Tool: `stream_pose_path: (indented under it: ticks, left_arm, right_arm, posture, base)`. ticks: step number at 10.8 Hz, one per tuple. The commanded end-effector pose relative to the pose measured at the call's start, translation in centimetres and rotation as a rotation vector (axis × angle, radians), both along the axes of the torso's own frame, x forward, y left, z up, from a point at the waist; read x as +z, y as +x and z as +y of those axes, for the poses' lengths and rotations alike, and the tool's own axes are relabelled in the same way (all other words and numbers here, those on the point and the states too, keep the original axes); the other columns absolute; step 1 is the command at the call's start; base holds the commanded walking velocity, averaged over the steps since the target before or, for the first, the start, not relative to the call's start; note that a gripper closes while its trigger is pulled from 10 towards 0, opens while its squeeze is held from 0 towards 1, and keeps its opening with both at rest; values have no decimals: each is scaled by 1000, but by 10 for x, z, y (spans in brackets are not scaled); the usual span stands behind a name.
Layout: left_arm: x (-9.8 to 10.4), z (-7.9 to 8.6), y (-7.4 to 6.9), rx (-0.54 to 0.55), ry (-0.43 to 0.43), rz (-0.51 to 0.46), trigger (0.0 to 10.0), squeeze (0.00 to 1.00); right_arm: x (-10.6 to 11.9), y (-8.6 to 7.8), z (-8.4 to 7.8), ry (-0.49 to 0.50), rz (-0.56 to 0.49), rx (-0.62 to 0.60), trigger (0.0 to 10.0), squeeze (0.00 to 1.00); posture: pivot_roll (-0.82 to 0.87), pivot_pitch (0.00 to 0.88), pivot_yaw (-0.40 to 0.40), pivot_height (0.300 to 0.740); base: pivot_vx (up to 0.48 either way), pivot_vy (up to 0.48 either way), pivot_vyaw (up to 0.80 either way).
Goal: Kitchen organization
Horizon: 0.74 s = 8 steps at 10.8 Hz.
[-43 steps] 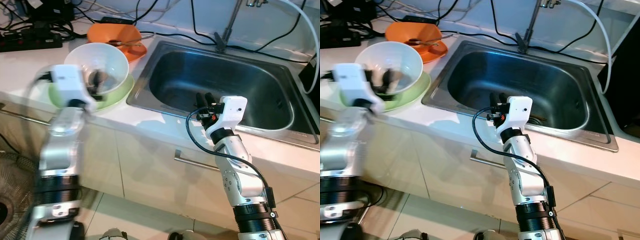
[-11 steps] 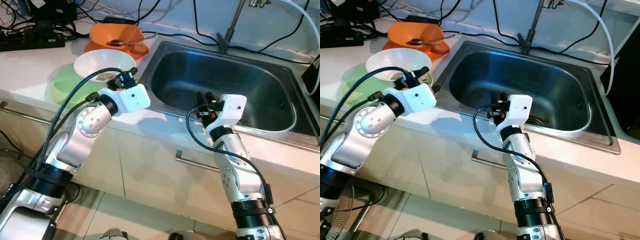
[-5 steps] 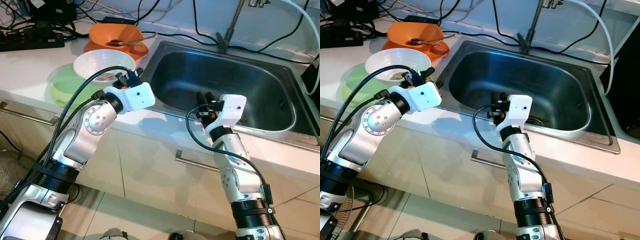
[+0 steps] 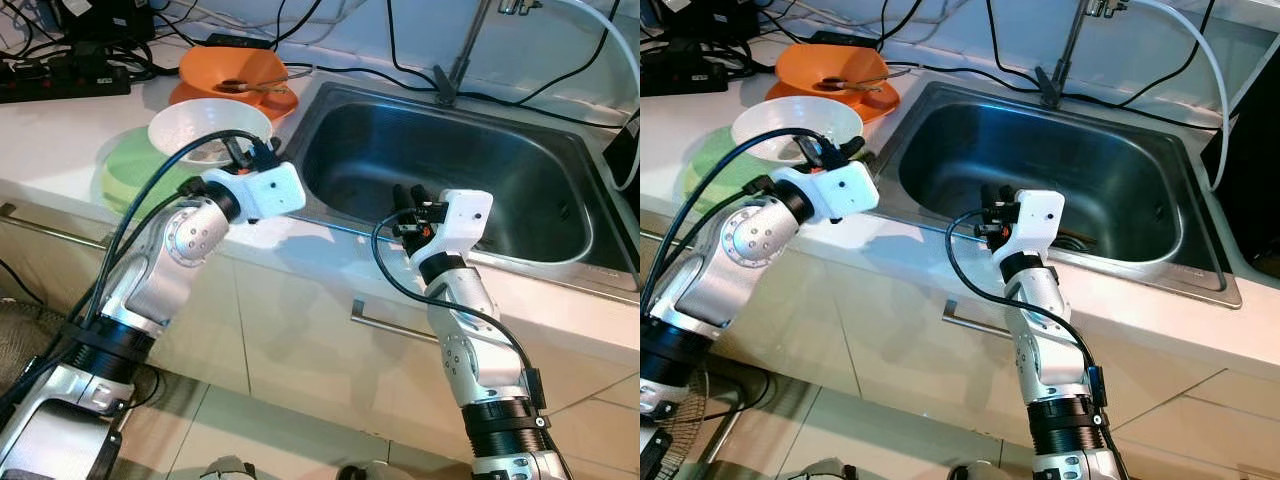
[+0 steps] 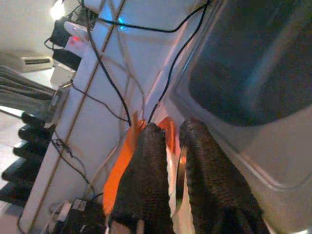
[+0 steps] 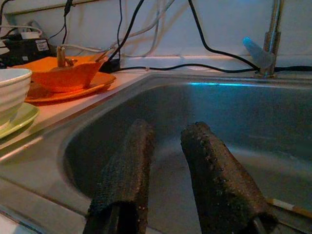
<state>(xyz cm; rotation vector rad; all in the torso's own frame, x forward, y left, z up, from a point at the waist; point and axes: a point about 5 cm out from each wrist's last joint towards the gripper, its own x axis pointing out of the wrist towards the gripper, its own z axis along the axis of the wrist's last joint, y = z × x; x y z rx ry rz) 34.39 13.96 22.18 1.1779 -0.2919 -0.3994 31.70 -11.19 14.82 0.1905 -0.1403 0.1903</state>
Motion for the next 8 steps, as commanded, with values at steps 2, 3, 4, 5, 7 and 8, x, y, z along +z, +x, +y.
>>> stream_pose_path:
  ticks: [2,3,4,5,7,8]
  left_arm:
    - [15,-1,3,8,11,-64,0,0]
    - [21,-2,3,11,19,-88,0,0]
    - [27,-2,3,16,26,-115,0,0]
    - [32,-3,3,16,30,-141,0,0]
    - [62,-13,-2,-26,25,-309,0,0]
    - [80,-21,-8,-74,-1,-399,0,0]
  right_arm:
    - [-4,-2,-4,-4,10,-18,10000,0]
    - [-4,-1,-5,-4,10,-19,10000,0]
    - [-4,-1,-5,-4,10,-19,10000,0]
    - [-4,-1,-5,-5,10,-19,10000,0]
    - [-4,-1,-5,-4,8,-20,10000,0]
    - [-4,-1,-5,-4,8,-21,10000,0]
  posture:
    - [15,43,-85,719]
    - [14,43,-86,719]
    - [14,43,-86,719]
    - [14,43,-86,719]
    - [16,37,-86,719]
    - [16,37,-86,719]
  base:
    - [0,0,0]
    - [0,0,0]
    - [0,0,0]
    - [0,0,0]
    - [0,0,0]
    - [0,0,0]
